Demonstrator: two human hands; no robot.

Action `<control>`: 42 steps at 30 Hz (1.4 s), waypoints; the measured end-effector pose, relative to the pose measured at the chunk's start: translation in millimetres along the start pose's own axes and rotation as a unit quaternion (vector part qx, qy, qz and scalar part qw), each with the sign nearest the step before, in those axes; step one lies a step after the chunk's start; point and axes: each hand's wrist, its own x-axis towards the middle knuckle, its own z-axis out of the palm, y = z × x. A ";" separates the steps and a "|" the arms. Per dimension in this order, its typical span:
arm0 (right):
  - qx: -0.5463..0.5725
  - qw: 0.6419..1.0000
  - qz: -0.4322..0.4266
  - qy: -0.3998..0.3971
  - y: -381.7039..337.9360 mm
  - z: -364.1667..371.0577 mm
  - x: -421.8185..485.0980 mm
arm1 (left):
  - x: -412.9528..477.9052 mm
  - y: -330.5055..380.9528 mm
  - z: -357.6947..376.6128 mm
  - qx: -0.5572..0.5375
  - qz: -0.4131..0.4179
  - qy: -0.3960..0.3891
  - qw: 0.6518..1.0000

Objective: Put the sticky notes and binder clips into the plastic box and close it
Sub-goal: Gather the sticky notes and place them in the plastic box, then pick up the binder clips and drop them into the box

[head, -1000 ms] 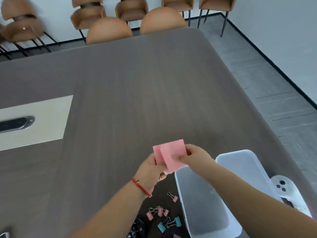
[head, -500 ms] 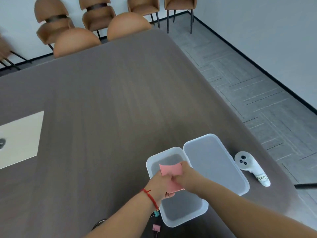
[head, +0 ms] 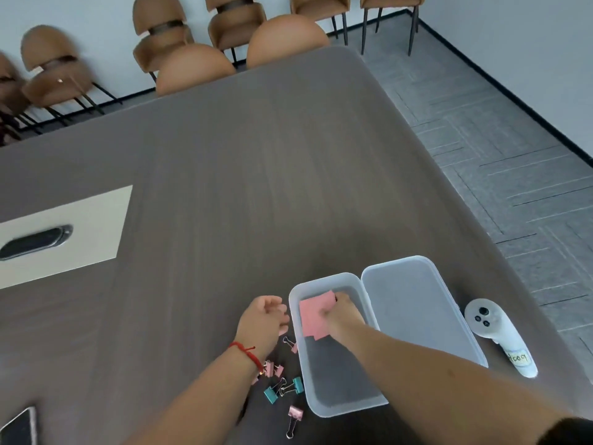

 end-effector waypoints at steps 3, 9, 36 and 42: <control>-0.140 0.989 -0.049 0.025 -3.9 2.7 -4.9 | 7.5 -12.4 -23.3 0.071 0.005 0.076 0.995; -0.201 0.960 -0.190 0.032 -5.3 -5.6 -53.6 | 4.8 -35.6 -34.6 0.419 0.034 -0.056 0.905; -0.530 0.835 -0.144 -0.031 26.4 150.0 -109.4 | 26.8 -78.5 -24.9 0.707 0.093 -0.237 0.660; -0.483 0.855 -0.186 -0.024 29.8 144.3 -107.6 | 30.1 -79.4 -27.8 0.723 0.116 -0.255 0.631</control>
